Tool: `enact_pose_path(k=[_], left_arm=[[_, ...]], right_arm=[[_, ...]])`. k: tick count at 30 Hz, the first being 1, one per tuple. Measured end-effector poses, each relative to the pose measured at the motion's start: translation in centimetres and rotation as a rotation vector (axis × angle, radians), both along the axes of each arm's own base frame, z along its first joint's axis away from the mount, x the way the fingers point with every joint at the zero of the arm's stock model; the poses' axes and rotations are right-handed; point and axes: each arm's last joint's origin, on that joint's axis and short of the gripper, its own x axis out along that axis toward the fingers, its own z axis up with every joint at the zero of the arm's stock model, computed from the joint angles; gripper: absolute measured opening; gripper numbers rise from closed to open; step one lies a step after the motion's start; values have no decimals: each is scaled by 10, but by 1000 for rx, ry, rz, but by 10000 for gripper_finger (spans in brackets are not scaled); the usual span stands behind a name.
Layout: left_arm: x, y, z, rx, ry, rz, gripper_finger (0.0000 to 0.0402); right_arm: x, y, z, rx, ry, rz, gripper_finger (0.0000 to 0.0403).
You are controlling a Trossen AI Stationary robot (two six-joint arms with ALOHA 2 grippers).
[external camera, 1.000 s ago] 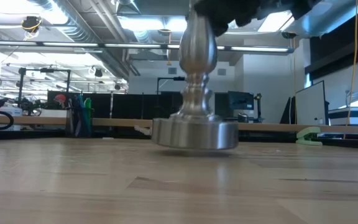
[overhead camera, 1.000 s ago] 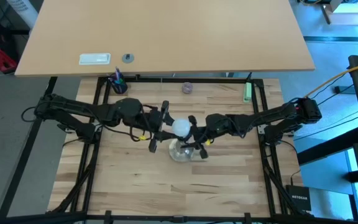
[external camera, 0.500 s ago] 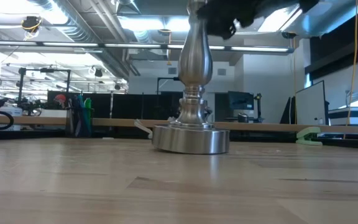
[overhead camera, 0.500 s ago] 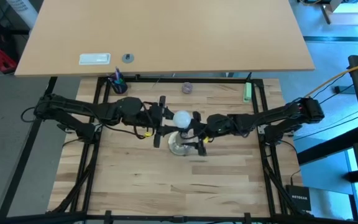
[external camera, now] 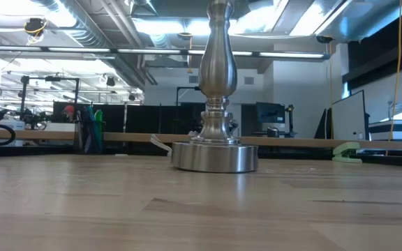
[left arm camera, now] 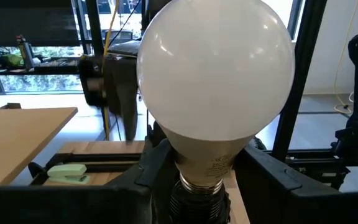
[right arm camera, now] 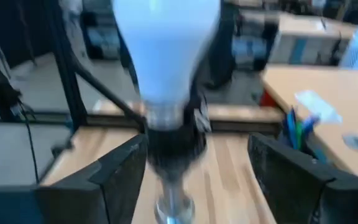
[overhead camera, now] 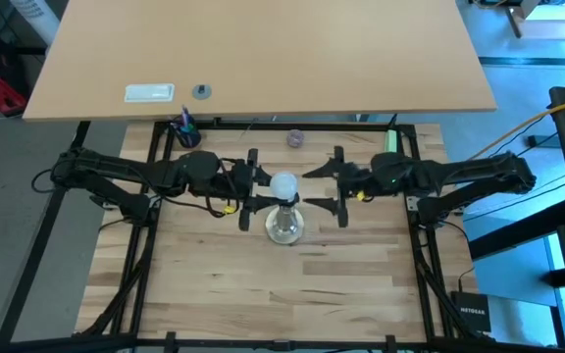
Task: Screw lightbulb
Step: Insert the lightbulb into the silver lamp
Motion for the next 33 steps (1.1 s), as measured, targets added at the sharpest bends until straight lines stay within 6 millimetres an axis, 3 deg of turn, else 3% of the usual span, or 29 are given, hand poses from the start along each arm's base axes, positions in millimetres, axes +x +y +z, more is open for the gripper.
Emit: enact_pose_path(k=[4, 12, 15, 22, 28, 33], left_arm=[[0, 0, 0, -4, 0, 0, 141], [0, 0, 0, -2, 1, -2, 141], [0, 0, 1, -3, -1, -5, 141], [-1, -1, 1, -7, -2, -12, 141], [-1, 0, 1, -27, 0, -4, 143], [0, 2, 2, -34, -8, 5, 174]], right_arm=[[6, 1, 11, -6, -51, 10, 226], [17, 4, 9, 6, -51, 79, 53], [19, 5, 9, 9, -65, 90, 9], [23, 6, 7, 18, -70, 121, 25], [23, 6, 7, 16, -69, 114, 5], [24, 5, 5, 11, -64, 86, 10]])
